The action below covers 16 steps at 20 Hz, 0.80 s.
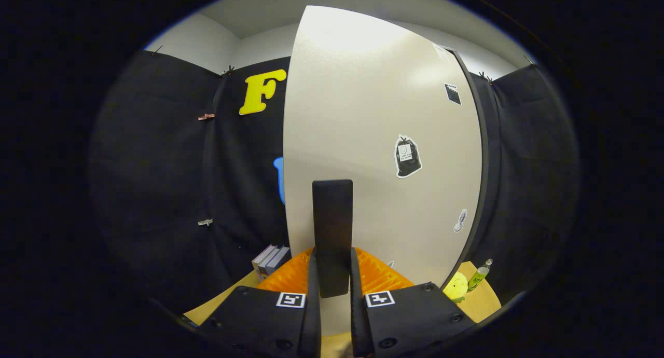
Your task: Open the shoe cabinet door, grab the shoes and put them into the shoe cabinet, then close the shoe cabinet door.
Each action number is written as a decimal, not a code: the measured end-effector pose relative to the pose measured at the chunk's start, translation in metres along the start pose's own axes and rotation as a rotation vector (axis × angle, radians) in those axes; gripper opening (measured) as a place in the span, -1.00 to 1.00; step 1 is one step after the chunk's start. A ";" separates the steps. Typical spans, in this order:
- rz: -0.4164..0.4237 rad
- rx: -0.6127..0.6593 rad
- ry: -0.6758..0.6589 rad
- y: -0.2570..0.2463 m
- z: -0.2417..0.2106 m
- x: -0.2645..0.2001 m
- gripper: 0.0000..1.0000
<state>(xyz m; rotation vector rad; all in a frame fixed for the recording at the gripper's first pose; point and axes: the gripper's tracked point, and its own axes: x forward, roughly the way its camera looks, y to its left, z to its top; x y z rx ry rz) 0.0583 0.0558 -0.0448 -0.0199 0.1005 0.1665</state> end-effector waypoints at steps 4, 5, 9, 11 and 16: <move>0.032 0.001 0.005 -0.021 -0.001 -0.032 -0.46; 0.035 0.004 0.003 -0.028 0.000 -0.038 -0.46; 0.042 0.014 0.001 -0.050 -0.002 -0.065 -0.46; 0.045 0.014 -0.002 -0.061 -0.001 -0.075 -0.47; 0.044 0.005 -0.007 -0.083 -0.002 -0.095 -0.48</move>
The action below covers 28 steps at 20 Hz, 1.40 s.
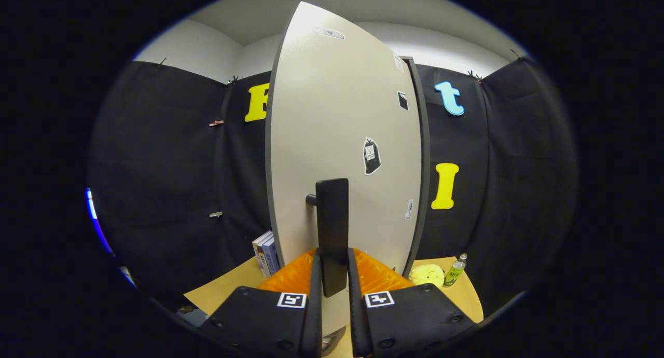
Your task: Open the shoe cabinet door, grab the shoes and put them into the shoe cabinet, then close the shoe cabinet door.
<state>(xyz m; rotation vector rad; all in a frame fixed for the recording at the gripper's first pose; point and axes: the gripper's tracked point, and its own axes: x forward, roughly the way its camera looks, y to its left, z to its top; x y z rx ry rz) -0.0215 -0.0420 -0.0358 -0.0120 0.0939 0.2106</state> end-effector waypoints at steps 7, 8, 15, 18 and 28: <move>-0.028 0.022 0.012 -0.030 -0.003 -0.022 -0.49; -0.036 0.031 0.014 -0.036 -0.003 -0.027 -0.49; -0.125 0.007 -0.048 -0.073 0.006 -0.078 -0.49; -0.143 -0.003 -0.073 -0.080 0.009 -0.093 -0.50; -0.041 0.024 0.064 -0.034 -0.046 -0.083 -0.49</move>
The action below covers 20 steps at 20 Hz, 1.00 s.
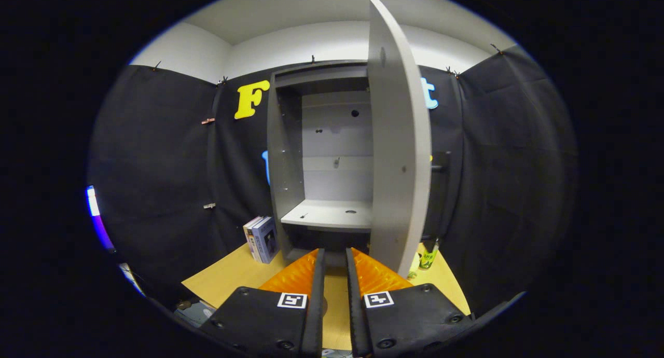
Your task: Open the shoe cabinet door, grab the shoes and put them into the shoe cabinet, then close the shoe cabinet door.
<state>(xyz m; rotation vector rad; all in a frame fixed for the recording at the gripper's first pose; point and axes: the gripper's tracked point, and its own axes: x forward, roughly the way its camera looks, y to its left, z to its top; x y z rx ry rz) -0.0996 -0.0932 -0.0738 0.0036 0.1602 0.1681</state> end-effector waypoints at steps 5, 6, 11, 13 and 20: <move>0.051 -0.005 0.117 0.031 -0.039 0.029 -0.49; 0.054 -0.002 0.139 0.036 -0.050 0.037 -0.49; 0.040 0.005 0.298 0.062 -0.108 0.076 -0.49; 0.019 0.018 0.366 0.069 -0.135 0.092 -0.49; -0.068 0.076 0.586 0.090 -0.236 0.134 -0.49</move>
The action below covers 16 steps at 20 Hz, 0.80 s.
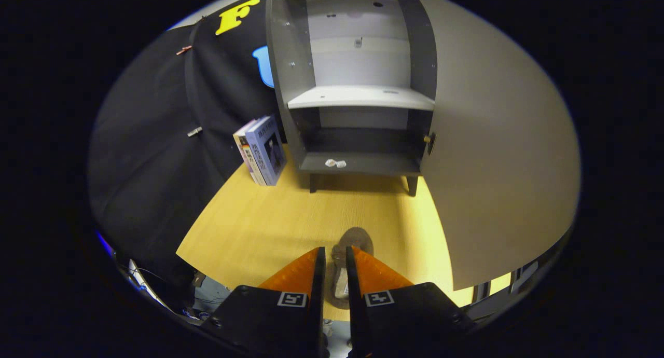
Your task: Open the shoe cabinet door, grab the shoes and put them into the shoe cabinet, then close the shoe cabinet door.
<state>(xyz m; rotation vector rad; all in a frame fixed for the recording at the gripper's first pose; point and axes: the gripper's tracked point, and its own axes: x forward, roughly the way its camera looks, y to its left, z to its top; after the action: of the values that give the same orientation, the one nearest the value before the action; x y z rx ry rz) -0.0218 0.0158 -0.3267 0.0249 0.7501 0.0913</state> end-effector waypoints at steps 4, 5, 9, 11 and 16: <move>-0.050 0.031 0.108 0.003 -0.039 0.043 -0.49; -0.064 0.039 0.134 0.001 -0.050 0.051 -0.49; -0.113 0.055 0.227 -0.005 -0.091 0.085 -0.49; -0.124 0.043 0.253 -0.006 -0.104 0.098 -0.49; -0.136 0.052 0.302 -0.010 -0.134 0.123 -0.49</move>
<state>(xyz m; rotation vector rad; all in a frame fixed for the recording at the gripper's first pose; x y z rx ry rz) -0.0227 0.0161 -0.5085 0.0099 1.0537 -0.0562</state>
